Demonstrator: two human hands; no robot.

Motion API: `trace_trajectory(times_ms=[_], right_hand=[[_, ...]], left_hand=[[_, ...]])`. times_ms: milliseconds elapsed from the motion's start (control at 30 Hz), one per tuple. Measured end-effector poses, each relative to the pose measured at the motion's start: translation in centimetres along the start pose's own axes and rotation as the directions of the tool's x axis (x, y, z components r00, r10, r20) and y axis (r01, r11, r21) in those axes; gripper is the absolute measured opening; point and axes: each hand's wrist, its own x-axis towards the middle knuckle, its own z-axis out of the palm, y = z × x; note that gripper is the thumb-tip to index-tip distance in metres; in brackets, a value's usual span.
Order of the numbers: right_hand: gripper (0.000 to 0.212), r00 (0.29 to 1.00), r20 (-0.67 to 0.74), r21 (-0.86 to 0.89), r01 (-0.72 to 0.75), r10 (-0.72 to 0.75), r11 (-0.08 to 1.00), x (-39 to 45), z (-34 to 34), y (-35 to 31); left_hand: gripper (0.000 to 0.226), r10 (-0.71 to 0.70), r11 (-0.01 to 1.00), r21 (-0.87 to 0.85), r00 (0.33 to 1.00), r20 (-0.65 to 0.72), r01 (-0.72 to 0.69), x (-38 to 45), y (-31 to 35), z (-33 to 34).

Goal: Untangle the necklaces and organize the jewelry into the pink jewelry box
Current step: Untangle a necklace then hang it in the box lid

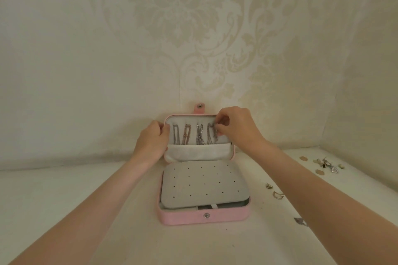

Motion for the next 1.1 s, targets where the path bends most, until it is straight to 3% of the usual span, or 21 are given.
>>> trace_trajectory(times_ms=[100,267,367,667,833,933,1033,1100], right_hand=[[0.017,0.998,0.055,-0.017,0.021,-0.02,1.0,-0.6,0.1,0.1],[0.025,0.999,0.031,-0.03,-0.023,0.024,0.999,-1.6,-0.3,0.5],[0.026,0.984,0.16,-0.061,-0.062,0.071,0.996,-2.5,0.0,0.3],[0.022,0.934,0.324,0.252,-0.24,0.152,0.938,-2.5,1.2,-0.4],[0.033,0.959,0.259,0.11,-0.151,0.118,0.982,-2.3,1.9,0.0],[0.046,0.972,0.237,-0.222,0.062,-0.008,0.973,-2.7,2.1,0.0],[0.049,0.96,0.264,-0.417,0.195,-0.087,0.888,-3.3,2.7,-0.1],[0.047,0.957,0.279,-0.426,0.203,-0.085,0.882,-3.5,3.0,-0.1]], left_hand=[[0.022,0.006,1.0,0.014,1.0,-0.023,-0.006,-0.1,-0.1,0.0],[0.027,0.032,0.998,0.055,0.998,-0.054,-0.029,0.0,-0.3,0.1],[0.029,0.031,0.998,0.062,0.996,-0.079,-0.027,-0.2,-0.3,0.3],[0.028,0.083,0.996,0.04,0.984,-0.159,-0.077,0.3,-0.9,0.4],[0.018,0.096,0.993,-0.052,0.975,-0.201,-0.109,0.4,-0.9,0.4],[0.015,0.11,0.986,-0.091,0.96,-0.257,-0.137,0.0,-0.9,0.0],[0.022,0.283,0.959,0.077,0.902,-0.325,-0.273,-0.7,-0.8,-0.4],[0.019,0.465,0.877,0.269,0.847,-0.257,-0.399,-1.3,-0.6,-0.2]])
